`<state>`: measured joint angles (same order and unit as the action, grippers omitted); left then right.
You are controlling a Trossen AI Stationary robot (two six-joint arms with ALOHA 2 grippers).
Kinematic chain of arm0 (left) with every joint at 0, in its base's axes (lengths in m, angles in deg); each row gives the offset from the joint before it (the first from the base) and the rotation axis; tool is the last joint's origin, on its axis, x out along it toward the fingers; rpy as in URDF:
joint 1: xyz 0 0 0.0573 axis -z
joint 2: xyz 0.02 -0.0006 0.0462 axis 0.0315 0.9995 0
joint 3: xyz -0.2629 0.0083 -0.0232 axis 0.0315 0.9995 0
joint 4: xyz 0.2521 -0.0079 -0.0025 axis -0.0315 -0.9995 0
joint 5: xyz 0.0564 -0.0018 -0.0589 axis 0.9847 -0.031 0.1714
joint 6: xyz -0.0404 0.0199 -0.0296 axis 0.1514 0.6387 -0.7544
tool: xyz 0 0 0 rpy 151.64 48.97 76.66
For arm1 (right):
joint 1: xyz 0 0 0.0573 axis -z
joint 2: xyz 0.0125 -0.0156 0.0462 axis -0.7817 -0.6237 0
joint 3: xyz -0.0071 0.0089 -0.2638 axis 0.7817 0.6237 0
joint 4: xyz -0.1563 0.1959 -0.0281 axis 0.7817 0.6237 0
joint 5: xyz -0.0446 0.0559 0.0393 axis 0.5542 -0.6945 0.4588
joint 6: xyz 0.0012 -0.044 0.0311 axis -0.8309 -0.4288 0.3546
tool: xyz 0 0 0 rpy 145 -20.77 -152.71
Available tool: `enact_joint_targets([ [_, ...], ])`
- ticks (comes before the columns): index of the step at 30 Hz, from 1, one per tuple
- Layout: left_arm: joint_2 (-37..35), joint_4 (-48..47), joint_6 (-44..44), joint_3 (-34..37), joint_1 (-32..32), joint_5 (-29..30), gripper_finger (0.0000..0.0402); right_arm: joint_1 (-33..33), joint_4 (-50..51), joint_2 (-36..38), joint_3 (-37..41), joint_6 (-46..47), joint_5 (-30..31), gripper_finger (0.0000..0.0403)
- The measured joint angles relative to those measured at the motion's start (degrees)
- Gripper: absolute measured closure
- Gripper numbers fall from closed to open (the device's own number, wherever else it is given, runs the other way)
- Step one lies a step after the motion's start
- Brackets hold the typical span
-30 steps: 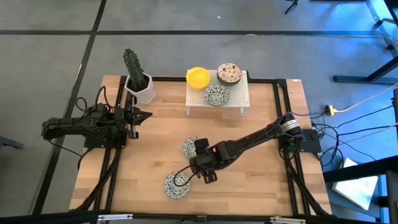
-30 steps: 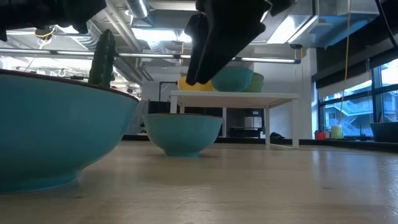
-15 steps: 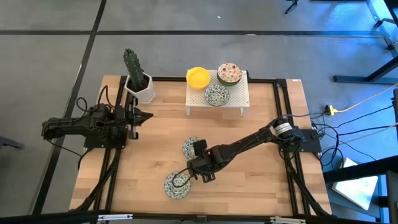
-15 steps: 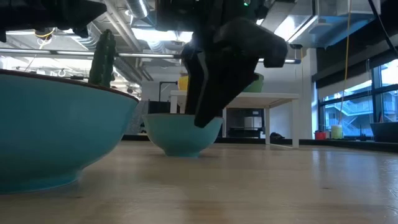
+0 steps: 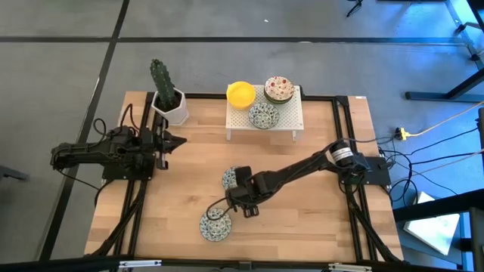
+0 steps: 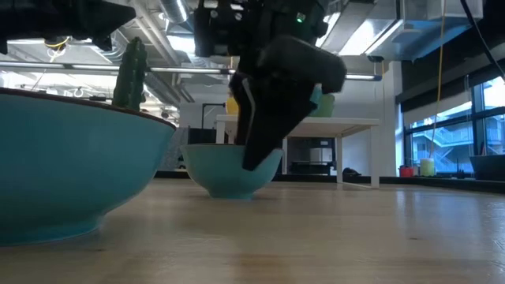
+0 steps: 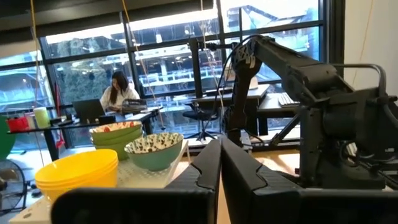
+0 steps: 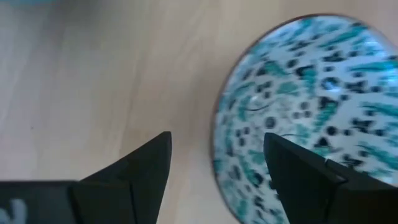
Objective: Pick & Place Mini bowls
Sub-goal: Stack the top blue bowl on top of the blue bowl on the shelf
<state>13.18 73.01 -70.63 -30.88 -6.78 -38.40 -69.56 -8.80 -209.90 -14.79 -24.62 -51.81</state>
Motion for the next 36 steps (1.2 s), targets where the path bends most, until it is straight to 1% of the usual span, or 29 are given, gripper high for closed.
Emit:
enact_joint_targets([
  [7,-0.02,1.23,0.2,0.0,-0.02,0.0,0.0394,0.0,-0.35,-0.83,0.0,0.07,0.67,0.0148],
  [10,-0.02,1.14,-0.65,0.0,-0.02,0.0,0.0395,0.12,-0.61,-0.83,0.0,-0.66,1.19,0.0158],
  [13,-0.02,-0.11,-0.92,0.0,-0.01,0.0,0.0394,0.24,-0.63,-0.83,0.0,-1.68,1.03,0.0183],
  [17,-0.01,-0.26,-0.92,0.0,0.01,0.0,0.0391,0.52,-0.63,-0.83,0.0,-1.54,0.25,0.0227],
  [29,-0.02,-0.91,-2.01,0.0,-0.02,0.0,0.0393,0.49,-0.92,-0.82,-0.02,-0.96,0.68,0.0385],
  [32,-0.02,-0.87,-2.01,0.0,-0.02,0.02,0.0391,0.53,-0.66,-0.73,-0.04,-1.35,-0.7,0.0386],
  [36,-0.01,-0.89,-2.37,0.0,-0.01,0.0,0.0389,0.49,0.36,-0.73,-0.57,-0.99,-0.58,0.0382],
])
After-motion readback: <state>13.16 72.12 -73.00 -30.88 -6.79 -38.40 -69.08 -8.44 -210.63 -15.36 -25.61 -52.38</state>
